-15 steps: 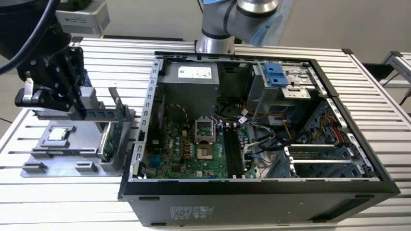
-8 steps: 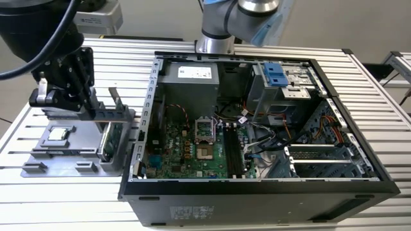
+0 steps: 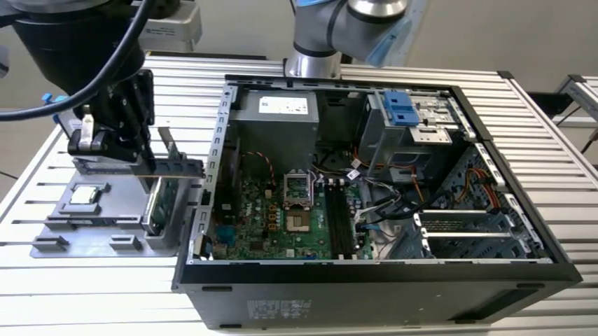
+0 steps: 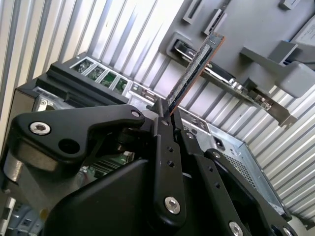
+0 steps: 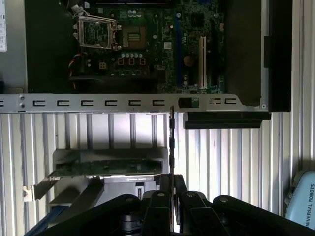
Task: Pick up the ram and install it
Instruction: 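Pick up the ram and move it above insertion slot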
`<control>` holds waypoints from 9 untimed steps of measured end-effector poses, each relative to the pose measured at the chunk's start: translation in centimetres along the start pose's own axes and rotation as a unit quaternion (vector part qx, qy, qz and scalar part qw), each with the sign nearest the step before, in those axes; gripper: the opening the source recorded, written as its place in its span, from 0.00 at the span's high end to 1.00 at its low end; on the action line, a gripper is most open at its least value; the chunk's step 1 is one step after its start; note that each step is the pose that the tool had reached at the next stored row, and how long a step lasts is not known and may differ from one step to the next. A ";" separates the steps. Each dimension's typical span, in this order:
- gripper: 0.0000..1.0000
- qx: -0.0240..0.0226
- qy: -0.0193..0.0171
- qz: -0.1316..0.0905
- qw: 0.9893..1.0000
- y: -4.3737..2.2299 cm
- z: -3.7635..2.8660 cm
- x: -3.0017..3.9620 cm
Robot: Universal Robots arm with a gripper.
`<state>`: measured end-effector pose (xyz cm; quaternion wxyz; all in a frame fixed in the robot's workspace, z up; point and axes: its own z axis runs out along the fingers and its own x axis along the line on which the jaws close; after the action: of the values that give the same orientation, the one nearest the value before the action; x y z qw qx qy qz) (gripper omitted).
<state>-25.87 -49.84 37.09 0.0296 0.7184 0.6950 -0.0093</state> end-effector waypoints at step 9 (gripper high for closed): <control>1.00 0.000 0.000 0.000 1.000 2.12 0.06 0.07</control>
<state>-23.75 -49.84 37.09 0.0293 0.7184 0.6950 -0.0096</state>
